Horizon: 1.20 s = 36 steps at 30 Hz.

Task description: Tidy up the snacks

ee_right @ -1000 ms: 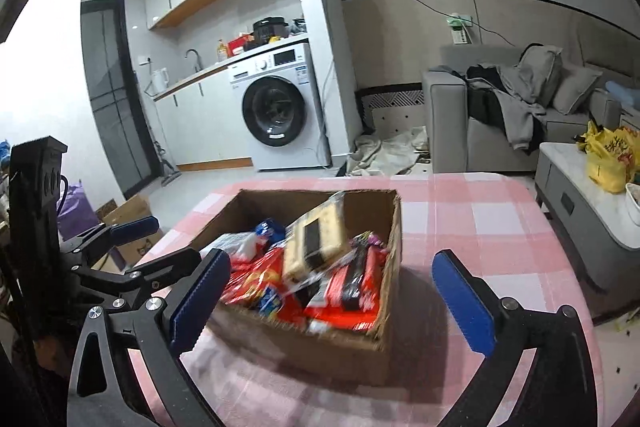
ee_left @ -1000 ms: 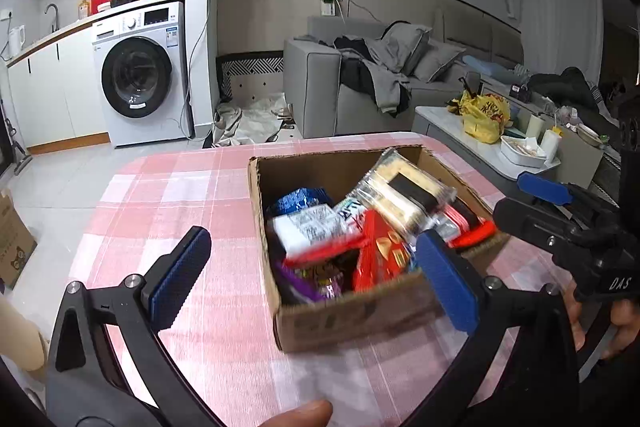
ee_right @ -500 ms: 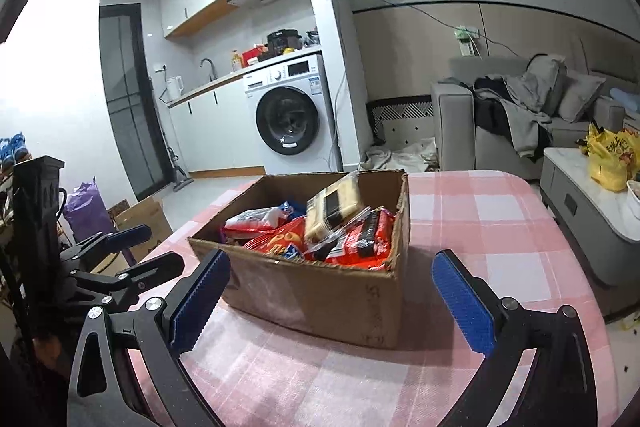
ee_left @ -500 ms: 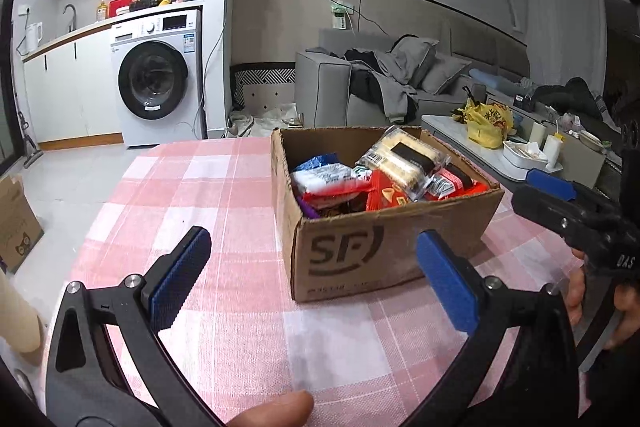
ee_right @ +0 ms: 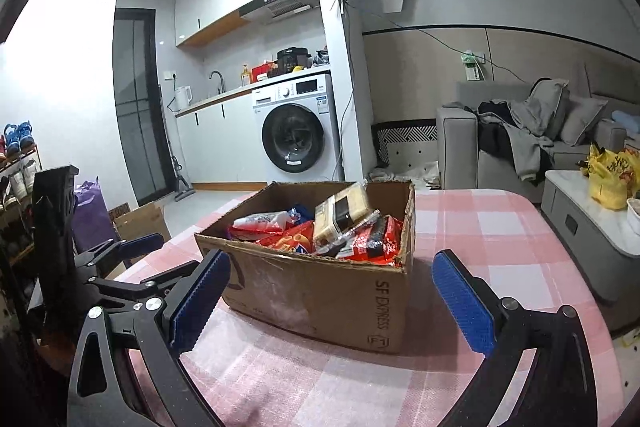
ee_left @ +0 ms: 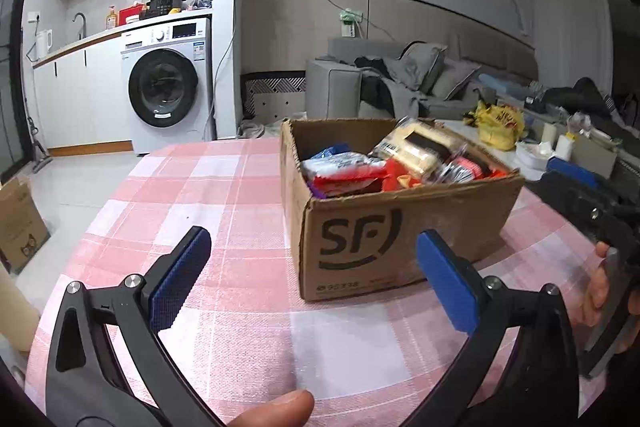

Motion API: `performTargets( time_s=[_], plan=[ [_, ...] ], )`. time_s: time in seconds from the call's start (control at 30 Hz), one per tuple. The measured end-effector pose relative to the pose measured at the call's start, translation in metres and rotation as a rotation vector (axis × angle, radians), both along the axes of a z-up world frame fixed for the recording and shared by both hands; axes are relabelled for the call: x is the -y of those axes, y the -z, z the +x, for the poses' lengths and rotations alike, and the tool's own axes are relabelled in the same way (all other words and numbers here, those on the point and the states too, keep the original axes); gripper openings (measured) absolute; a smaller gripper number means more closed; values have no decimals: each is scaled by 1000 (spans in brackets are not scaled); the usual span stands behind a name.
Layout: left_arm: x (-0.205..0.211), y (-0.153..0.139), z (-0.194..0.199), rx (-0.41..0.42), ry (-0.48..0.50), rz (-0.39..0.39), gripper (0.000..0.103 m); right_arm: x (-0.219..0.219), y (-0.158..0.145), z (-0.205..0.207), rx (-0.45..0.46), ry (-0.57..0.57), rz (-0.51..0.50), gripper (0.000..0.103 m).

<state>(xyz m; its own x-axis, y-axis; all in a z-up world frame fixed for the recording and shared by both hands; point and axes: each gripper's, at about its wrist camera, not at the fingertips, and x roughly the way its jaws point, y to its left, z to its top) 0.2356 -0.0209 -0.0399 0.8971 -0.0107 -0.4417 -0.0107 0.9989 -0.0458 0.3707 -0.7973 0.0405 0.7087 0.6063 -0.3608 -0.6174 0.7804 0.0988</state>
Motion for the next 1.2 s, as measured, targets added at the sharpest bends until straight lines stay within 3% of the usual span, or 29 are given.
performTargets(
  time_s=[1.2],
  plan=[
    [5, 4, 11, 8, 2, 0, 102, -6, 13, -7, 34, 6, -32, 103]
  ],
)
